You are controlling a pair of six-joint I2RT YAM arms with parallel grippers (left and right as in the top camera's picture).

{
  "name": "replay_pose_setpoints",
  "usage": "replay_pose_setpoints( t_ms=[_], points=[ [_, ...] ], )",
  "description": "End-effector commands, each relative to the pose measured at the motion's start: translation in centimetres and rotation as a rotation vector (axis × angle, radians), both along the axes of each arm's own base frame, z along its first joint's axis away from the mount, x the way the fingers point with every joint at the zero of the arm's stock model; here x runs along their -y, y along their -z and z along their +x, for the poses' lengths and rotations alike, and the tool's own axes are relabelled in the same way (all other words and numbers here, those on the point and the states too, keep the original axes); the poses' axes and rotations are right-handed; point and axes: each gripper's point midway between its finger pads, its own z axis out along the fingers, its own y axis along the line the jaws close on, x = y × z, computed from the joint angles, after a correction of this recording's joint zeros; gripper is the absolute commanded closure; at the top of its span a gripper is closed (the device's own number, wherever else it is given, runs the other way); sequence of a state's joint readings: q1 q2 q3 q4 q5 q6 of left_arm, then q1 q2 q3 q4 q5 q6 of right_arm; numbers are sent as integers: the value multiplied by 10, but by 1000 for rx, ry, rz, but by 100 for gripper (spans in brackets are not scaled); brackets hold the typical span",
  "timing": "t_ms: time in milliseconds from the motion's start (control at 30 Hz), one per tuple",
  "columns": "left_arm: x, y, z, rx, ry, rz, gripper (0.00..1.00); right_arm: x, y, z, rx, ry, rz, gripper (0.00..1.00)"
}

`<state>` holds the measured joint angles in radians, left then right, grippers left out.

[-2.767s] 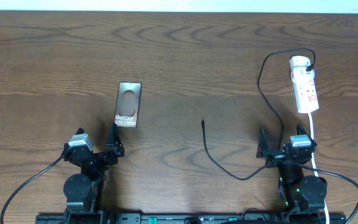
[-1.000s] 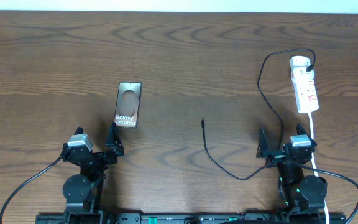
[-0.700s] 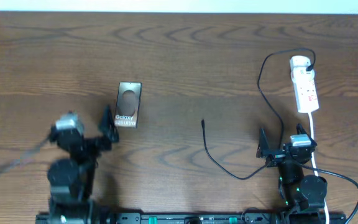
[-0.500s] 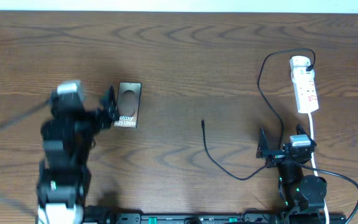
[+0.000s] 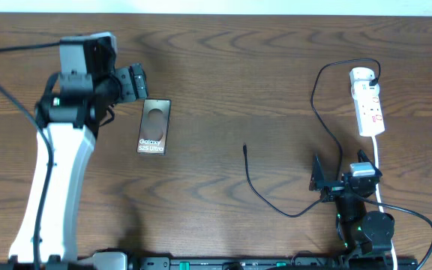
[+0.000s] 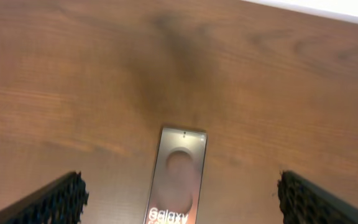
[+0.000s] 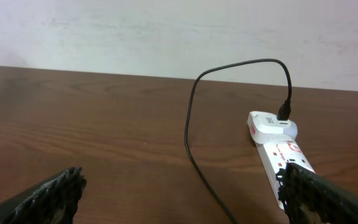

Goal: Plug charger to phone and switch on socket
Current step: 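Move the left gripper forward above the Galaxy phone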

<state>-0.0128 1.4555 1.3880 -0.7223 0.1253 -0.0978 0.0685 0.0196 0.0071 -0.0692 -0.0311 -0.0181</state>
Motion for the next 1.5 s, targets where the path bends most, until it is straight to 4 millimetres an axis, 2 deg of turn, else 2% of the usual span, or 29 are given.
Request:
replay_pose_setpoints(
  t_ms=[0,233,400,467,633,667,700,733,767,800,833,1000,1300,1467],
  points=[
    [2,3,6,-58,62,24,7,-1,1,0,-4,-7,10,1],
    [2,41,-11,-250,93,37,7,-1,1,0,-4,-7,10,1],
    [2,45,-10,-259,93,36,7,-1,1,0,-4,-7,10,1],
    [2,44,-8,-252,92,36,2,-1,1,0,-4,-7,10,1],
    [2,42,-5,-238,92,37,2,-1,1,0,-4,-7,10,1],
    [2,42,-5,-237,92,37,4,-1,1,0,-4,-7,10,1],
    [2,42,-4,-233,93,37,30,-1,1,0,-4,-7,10,1],
    [2,42,-3,-229,92,37,49,-1,1,0,-4,-7,10,1],
    [2,42,-1,-225,92,37,52,-1,1,0,-4,-7,10,1],
    [2,43,1,-223,93,38,43,-1,1,0,-4,-7,10,1],
    [3,46,3,-225,94,37,2,-1,1,0,-4,-7,10,1],
    [4,73,8,-294,99,36,2,-1,1,0,-4,-7,10,1],
    [4,155,9,-507,103,27,2,-1,1,0,-4,-7,10,1],
    [4,178,5,-569,104,25,2,-1,1,0,-4,-7,10,1]
  ],
)
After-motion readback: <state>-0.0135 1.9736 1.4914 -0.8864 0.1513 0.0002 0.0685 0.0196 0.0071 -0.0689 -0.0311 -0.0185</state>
